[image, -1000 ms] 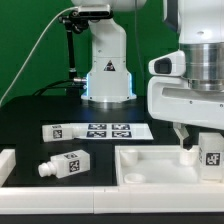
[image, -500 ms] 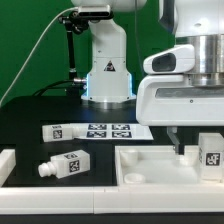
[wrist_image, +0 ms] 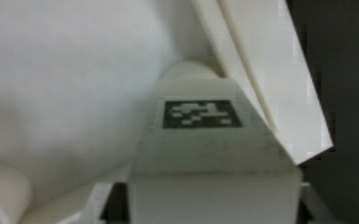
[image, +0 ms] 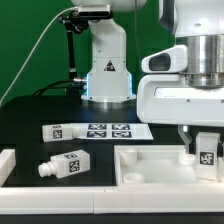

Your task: Assemble one leg

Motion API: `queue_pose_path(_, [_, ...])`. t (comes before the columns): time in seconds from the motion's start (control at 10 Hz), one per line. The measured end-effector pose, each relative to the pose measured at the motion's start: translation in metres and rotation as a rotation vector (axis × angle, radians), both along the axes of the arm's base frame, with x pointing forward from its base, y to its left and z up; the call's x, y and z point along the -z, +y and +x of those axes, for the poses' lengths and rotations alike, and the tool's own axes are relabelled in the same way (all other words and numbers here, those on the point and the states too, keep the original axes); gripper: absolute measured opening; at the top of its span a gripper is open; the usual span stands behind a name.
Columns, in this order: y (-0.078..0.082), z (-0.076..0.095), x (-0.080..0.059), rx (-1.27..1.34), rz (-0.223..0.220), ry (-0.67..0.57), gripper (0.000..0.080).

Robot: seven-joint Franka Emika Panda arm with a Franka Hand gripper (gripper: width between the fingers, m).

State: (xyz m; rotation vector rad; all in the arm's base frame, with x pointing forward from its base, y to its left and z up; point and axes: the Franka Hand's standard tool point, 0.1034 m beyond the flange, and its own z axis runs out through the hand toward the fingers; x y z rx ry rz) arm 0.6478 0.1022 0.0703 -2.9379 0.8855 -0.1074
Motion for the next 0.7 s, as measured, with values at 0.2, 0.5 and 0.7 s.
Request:
queue_pose_path(0.2, [-0.0011,-0.0011,0.0008,0.252,0.009,0.015,0.0284])
queue_pose_path(0.5, [-0.0067,-0.0052,0.0022,0.781,0.097,0.063,0.0285])
queue_pose_path(0.7, [-0.0059,-0.0075,0.0027,1.018,0.13,0.085,0.0285])
